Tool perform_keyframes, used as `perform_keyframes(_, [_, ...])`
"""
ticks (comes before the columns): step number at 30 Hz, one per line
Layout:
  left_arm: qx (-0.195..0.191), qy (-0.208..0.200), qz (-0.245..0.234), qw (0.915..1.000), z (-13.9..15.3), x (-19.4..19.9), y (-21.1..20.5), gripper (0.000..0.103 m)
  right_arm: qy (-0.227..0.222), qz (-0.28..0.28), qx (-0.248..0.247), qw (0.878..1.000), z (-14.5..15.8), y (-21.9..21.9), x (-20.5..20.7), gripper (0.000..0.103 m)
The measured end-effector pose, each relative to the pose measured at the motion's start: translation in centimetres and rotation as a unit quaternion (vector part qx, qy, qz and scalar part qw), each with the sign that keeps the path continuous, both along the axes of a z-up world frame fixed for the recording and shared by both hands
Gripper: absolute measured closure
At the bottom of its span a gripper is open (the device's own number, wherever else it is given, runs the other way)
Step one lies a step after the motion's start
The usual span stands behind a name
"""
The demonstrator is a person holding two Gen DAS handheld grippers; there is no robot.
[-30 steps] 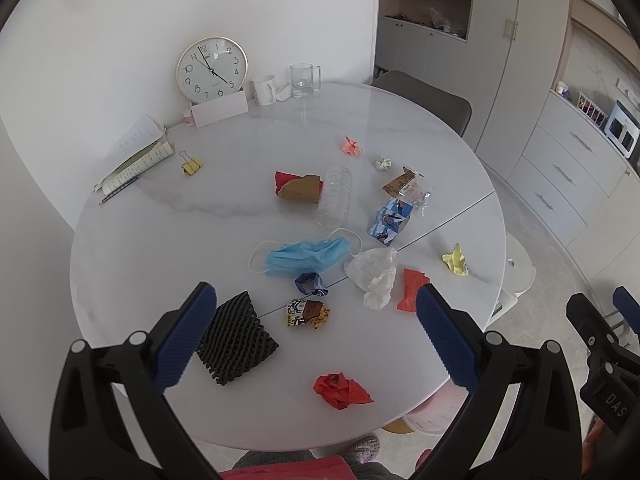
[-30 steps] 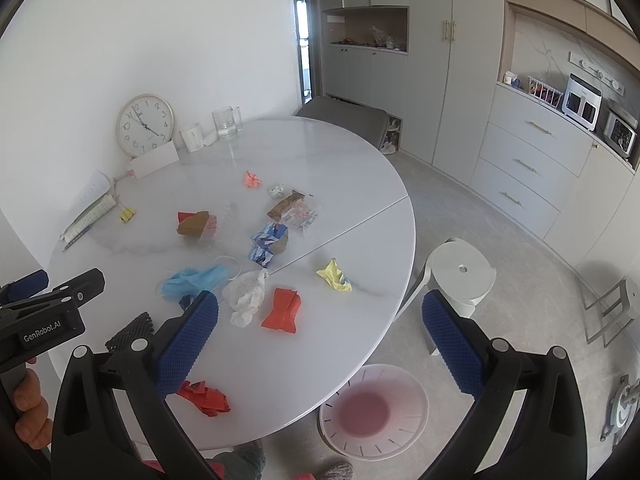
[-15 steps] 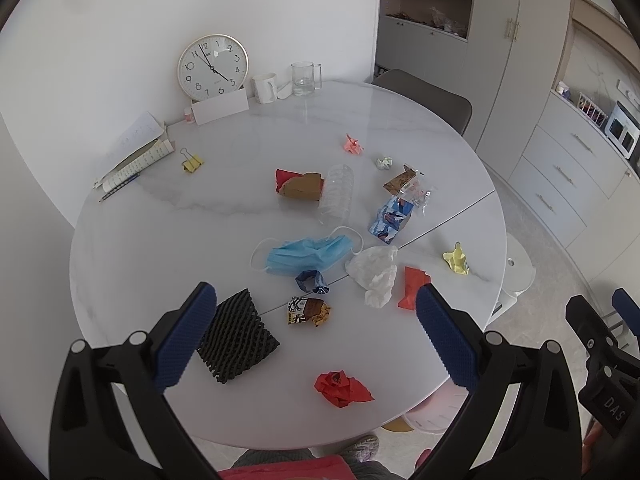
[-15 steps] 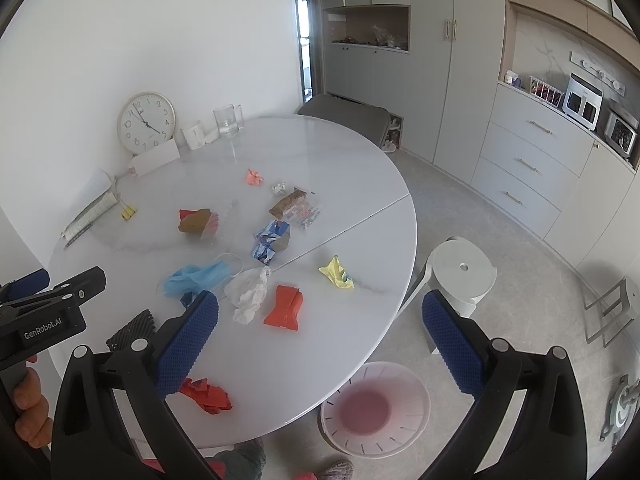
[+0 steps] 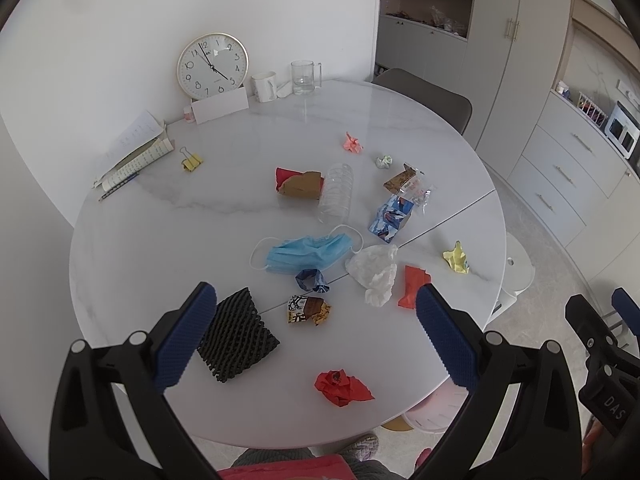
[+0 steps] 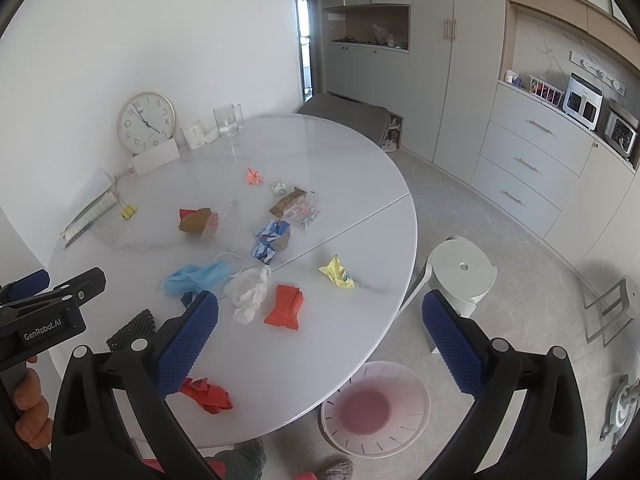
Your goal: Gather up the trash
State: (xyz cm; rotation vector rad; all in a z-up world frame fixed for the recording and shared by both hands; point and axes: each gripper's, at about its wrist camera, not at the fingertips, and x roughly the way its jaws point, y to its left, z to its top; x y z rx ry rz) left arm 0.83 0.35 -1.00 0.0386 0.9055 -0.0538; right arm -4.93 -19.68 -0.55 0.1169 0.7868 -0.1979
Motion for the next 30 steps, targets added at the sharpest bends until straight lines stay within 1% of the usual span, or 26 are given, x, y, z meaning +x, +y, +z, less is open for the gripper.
perform_keyframes(15, [-0.002,0.005,0.000,1.0000,-0.4,0.1,0.2,0.008,0.002,-0.001,0.000,1.000,-0.1,0.0,0.0,0.002])
perform_keyframes(18, [-0.001,0.003,-0.012,0.9999,-0.7,0.5,0.7,0.008,0.002,0.003,0.001,1.000,-0.4,0.1,0.0,0.002])
perform_keyframes(21, [-0.013,0.005,-0.044,0.9989,-1.7,1.2,2.0,0.008,0.008,0.021,0.008,1.000,-1.5,0.5,0.3,0.002])
perform_keyframes(22, [-0.020,0.017,-0.065,0.9975,-2.4,1.7,2.7,0.008,0.013,0.029,0.012,0.999,-2.1,0.8,0.5,0.002])
perform_keyframes(24, [-0.037,0.036,-0.090,0.9946,-4.1,2.6,4.5,0.008,0.028,0.041,0.018,0.999,-3.5,1.4,1.1,0.002])
perform_keyframes(26, [-0.024,0.027,-0.092,0.9951,-5.4,3.1,6.1,0.008,0.041,0.056,0.029,0.997,-5.0,2.2,1.6,0.002])
perform_keyframes(27, [-0.016,0.018,-0.102,0.9945,-6.4,3.4,7.3,0.008,0.046,0.062,0.037,0.996,-5.6,2.5,1.8,0.002])
perform_keyframes(28, [-0.010,0.021,-0.111,0.9935,-7.1,3.8,8.0,0.008,0.052,0.069,0.046,0.995,-6.4,2.9,2.0,0.002])
perform_keyframes(30, [-0.013,0.041,-0.134,0.9901,-8.9,4.8,9.8,0.008,0.062,0.079,0.068,0.993,-7.9,3.7,2.4,0.002])
